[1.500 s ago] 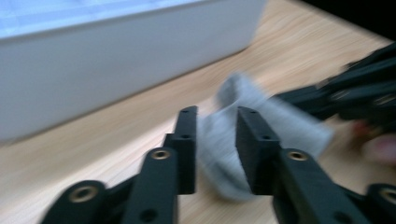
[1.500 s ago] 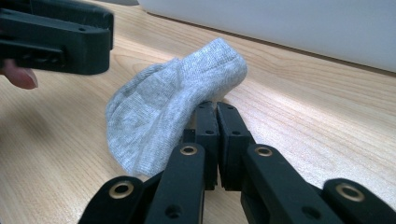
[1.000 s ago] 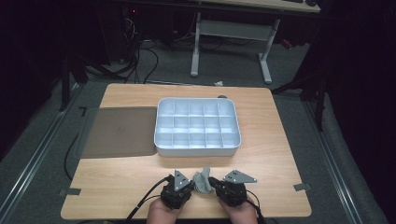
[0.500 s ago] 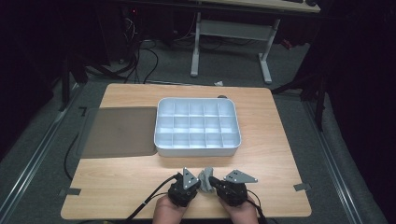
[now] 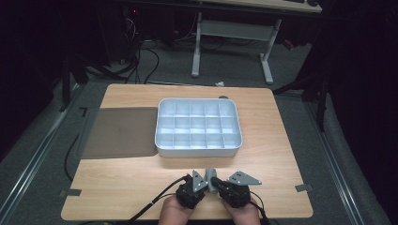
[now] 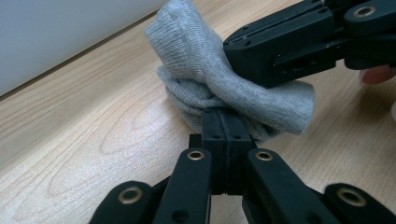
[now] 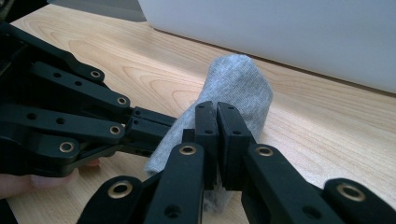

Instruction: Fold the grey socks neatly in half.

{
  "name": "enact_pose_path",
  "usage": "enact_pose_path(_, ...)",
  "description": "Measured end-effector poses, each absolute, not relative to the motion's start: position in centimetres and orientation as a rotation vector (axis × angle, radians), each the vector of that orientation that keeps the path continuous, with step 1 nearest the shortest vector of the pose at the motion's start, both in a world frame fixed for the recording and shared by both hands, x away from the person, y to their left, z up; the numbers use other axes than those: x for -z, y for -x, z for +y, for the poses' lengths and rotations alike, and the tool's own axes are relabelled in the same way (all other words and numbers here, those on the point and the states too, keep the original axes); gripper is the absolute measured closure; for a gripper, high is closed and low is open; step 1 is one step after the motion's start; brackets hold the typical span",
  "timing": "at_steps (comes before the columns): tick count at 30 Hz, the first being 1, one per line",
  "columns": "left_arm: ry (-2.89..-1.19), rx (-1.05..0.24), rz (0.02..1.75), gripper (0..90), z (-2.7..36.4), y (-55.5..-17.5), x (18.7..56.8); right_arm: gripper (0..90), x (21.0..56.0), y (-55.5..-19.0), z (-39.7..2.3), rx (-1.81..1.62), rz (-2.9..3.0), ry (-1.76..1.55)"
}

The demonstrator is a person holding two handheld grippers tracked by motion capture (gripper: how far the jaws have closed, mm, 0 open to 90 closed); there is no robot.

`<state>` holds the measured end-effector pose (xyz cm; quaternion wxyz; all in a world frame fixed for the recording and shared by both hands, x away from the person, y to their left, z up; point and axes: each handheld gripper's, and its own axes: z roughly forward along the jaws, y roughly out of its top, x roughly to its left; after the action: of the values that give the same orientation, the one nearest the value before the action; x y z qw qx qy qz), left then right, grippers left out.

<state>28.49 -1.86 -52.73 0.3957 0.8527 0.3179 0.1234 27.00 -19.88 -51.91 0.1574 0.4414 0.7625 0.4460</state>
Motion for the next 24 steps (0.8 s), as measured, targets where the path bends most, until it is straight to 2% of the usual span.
enact_pose_path(24,-2.178,-0.285,0.785,87.6,-0.9,-27.9,52.8,90.0,52.7,-27.0,-19.4,-1.248,2.218,-1.216)
